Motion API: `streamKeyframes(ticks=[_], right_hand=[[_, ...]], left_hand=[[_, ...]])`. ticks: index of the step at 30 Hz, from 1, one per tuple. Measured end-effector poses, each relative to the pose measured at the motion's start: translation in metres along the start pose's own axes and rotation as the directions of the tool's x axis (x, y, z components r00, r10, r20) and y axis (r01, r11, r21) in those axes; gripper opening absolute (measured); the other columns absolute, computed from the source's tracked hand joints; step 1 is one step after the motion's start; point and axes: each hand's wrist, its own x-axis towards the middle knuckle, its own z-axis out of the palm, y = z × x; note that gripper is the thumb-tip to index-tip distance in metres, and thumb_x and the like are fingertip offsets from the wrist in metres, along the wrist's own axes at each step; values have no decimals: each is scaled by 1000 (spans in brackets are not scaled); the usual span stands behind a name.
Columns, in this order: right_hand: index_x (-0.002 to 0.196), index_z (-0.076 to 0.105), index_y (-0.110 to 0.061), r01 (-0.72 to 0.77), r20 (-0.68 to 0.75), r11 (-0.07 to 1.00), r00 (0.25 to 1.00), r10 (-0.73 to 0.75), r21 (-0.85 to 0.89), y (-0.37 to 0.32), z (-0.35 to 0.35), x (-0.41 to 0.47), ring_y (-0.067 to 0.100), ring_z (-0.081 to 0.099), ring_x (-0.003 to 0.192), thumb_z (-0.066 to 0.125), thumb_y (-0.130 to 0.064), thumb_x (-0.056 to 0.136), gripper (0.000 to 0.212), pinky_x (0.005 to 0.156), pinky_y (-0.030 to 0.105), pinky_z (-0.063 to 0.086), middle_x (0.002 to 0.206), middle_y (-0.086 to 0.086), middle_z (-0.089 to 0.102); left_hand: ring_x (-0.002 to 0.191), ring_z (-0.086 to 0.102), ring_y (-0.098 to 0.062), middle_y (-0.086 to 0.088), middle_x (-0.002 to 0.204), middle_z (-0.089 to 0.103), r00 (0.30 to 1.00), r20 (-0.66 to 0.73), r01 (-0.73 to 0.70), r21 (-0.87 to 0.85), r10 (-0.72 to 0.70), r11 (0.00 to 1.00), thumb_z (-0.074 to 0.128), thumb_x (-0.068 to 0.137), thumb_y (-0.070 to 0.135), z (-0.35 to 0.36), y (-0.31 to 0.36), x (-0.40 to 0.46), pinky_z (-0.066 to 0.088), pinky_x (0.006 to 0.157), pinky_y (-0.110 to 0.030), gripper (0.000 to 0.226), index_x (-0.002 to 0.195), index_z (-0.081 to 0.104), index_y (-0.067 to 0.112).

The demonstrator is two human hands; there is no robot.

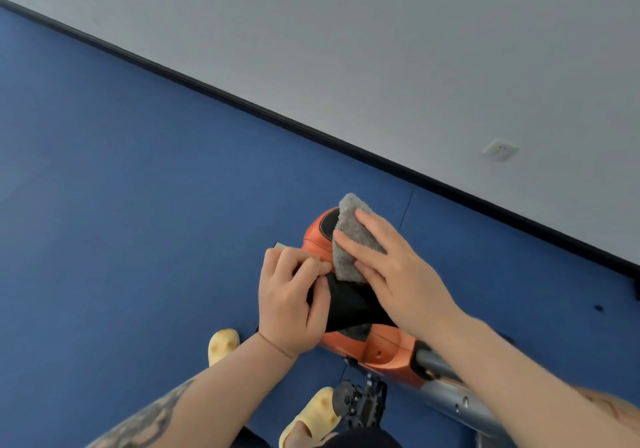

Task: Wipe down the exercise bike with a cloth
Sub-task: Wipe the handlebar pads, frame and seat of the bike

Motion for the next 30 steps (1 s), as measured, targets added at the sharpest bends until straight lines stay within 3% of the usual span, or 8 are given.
streamKeyframes(ticks=[3, 7, 12, 17, 23, 27, 30], right_hand=[[136, 41, -56, -30, 97, 1000, 995, 29, 9, 10, -14, 22, 5, 19, 144, 42, -28, 102, 44, 109, 33, 37, 157, -16, 23], [136, 42, -55, -17, 56, 999, 998, 15, 35, 11, -8, 2, 8, 23, 144, 43, -27, 101, 45, 105, 22, 30, 158, -10, 23], [135, 48, -49, -11, 118, 999, 993, 6, 43, -1, 1, 36, 12, 10, 148, 40, -24, 103, 41, 117, 38, 24, 159, -6, 20], [133, 46, -55, -35, 54, 992, 998, 29, 119, 1, 5, 8, 4, 6, 148, 45, -19, 101, 48, 116, 31, 22, 160, -13, 13], [135, 50, -46, -76, 75, 996, 995, 72, 49, -13, 4, 30, 13, 10, 148, 43, -17, 102, 45, 119, 42, 18, 160, -2, 18], [135, 40, -57, -77, 60, 997, 995, 77, -3, -4, 1, -7, 12, 14, 146, 42, -21, 102, 49, 119, 42, 21, 161, -8, 13], [134, 29, -68, -153, 54, 987, 986, 156, -55, 9, -2, -34, 7, 24, 140, 37, -23, 102, 55, 120, 36, 14, 161, -16, 10]], left_hand=[[84, 41, -19, 0, 89, 56, 1000, 6, 12, 13, -12, 1000, 50, 81, 5, 1, 0, 0, 40, 73, -37, 18, 80, 68, 5], [83, 42, -19, -2, 86, 57, 1000, 11, 6, 2, -6, 1000, 50, 81, 5, 0, 1, -1, 40, 72, -37, 19, 79, 69, 4], [82, 40, -19, -5, 85, 57, 1000, 3, 8, 26, -8, 1000, 49, 80, 6, 0, 1, 1, 40, 71, -38, 20, 77, 68, 3], [81, 40, -19, -3, 85, 56, 1000, 27, -1, 18, 1, 1000, 49, 80, 6, -2, 3, -1, 40, 70, -39, 18, 77, 67, 3], [80, 40, -20, -3, 85, 56, 1000, 12, -2, 32, 1, 999, 48, 80, 7, 0, 1, 2, 39, 69, -39, 18, 75, 65, 4], [81, 40, -20, -1, 87, 54, 999, 42, -3, 23, 2, 1000, 48, 79, 8, -2, 1, -1, 40, 70, -38, 17, 79, 65, 6], [82, 40, -19, -1, 87, 54, 1000, 26, 3, 11, -3, 1000, 48, 80, 8, -1, -1, 0, 40, 71, -38, 19, 81, 66, 6]])
